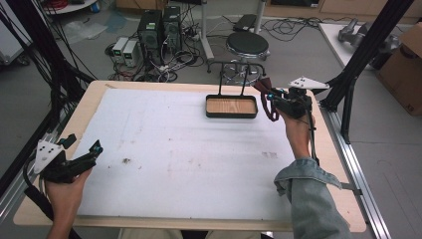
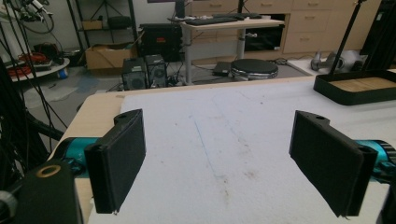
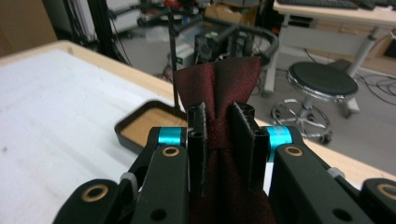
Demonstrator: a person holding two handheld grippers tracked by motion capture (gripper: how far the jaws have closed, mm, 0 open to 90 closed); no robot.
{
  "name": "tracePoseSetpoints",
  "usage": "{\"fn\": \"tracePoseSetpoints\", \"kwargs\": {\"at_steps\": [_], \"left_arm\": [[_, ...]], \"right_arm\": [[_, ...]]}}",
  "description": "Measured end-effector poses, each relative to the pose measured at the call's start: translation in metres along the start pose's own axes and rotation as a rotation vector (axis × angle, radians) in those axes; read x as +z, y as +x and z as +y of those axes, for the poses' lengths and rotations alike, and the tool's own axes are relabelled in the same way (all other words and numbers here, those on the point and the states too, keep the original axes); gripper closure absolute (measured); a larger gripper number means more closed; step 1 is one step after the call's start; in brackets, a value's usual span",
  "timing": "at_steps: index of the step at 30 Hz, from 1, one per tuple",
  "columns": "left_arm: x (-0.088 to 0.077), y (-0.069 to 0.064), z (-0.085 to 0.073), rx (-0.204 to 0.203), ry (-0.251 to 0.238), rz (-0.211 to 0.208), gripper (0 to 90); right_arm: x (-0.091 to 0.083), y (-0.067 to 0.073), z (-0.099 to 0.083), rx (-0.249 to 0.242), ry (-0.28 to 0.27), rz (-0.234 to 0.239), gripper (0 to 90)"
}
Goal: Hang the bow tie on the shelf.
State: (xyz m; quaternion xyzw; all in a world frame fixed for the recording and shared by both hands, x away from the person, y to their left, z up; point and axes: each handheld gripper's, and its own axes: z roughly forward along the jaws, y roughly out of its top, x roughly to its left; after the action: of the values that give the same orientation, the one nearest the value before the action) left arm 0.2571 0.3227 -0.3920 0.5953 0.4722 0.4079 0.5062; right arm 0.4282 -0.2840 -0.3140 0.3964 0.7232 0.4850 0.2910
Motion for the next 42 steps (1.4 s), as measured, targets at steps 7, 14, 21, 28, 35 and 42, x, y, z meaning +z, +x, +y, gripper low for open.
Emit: {"fn": "tracePoseSetpoints", "kwargs": {"at_steps": [7,14,21,28,35,42], "left_arm": [[-0.001,0.0,0.0,-0.001,0.004,-0.005,18.8],[-0.002,0.002,-0.001,-0.004,0.003,-0.002,18.7],[-0.002,0.002,-0.002,-0.004,0.005,-0.002,18.7],[-0.001,0.001,-0.002,-0.003,0.01,-0.004,18.8],[-0.001,0.002,-0.003,-0.005,0.013,-0.004,18.8],[0.0,0.001,-0.004,-0.002,0.016,-0.006,18.7]], "right_arm": [[0.012,0.004,0.015,-0.026,-0.016,-0.005,76.2],[0.025,0.003,0.025,-0.024,-0.044,-0.011,76.2],[0.032,-0.002,0.027,-0.022,-0.058,-0.044,76.1],[0.036,-0.014,0.025,0.031,-0.092,-0.057,76.1],[0.04,-0.025,0.02,0.07,-0.095,-0.092,76.1],[0.046,-0.035,0.013,0.108,-0.084,-0.113,76.1]]}}
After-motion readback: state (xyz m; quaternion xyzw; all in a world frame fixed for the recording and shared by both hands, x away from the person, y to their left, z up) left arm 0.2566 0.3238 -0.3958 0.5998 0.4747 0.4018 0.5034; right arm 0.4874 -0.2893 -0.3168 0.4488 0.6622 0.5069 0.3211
